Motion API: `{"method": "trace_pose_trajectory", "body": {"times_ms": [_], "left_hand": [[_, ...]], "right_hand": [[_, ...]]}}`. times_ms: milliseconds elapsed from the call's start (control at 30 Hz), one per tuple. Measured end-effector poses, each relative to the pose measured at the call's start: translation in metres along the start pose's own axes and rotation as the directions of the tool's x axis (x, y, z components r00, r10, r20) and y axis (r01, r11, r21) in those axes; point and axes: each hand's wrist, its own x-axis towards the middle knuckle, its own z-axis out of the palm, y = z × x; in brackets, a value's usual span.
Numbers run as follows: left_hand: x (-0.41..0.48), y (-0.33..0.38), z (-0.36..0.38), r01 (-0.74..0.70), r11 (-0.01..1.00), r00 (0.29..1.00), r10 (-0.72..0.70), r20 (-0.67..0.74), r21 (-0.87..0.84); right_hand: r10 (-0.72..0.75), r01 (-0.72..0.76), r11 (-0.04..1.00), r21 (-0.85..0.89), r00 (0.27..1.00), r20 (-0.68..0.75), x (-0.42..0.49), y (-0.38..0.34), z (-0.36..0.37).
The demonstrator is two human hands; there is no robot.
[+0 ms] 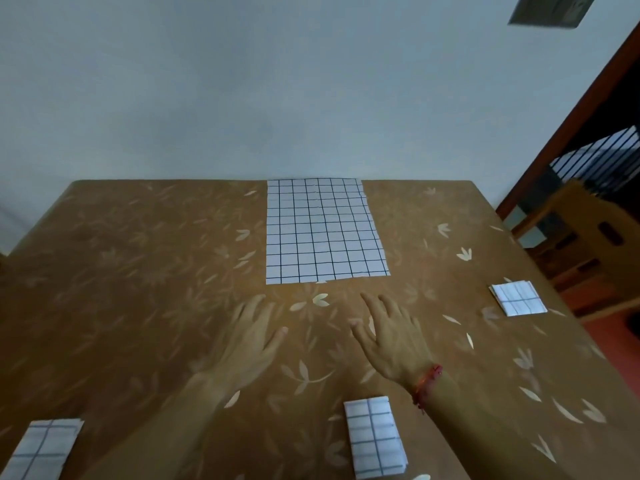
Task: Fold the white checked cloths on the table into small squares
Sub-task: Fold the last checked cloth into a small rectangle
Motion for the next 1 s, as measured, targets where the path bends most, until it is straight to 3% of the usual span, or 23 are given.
{"method": "trace_pose_trajectory", "body": {"times_ms": [400, 500, 800, 1000], "left_hand": [[0.110, -0.046, 0.082, 0.126, 0.987, 0.984, -0.136, 0.110, 0.100], [0.126, -0.058, 0.101, 0.145, 0.988, 0.980, -0.152, 0.131, 0.058], [0.141, -0.068, 0.136, 0.175, 0.979, 0.952, -0.196, 0.235, 0.108], [0.136, -0.065, 0.137, 0.098, 0.976, 0.984, -0.124, 0.127, 0.196]], "right_hand": [[0.054, -0.044, 0.994, -0.100, 0.993, 0.102, 0.124, 0.057, 0.078], [0.053, -0.036, 0.991, -0.131, 0.991, 0.126, 0.146, 0.067, 0.096], [0.123, -0.112, 0.991, -0.076, 0.981, 0.152, 0.173, 0.087, 0.133], [0.099, -0.088, 0.986, -0.143, 0.992, 0.072, 0.168, 0.080, 0.136]]}}
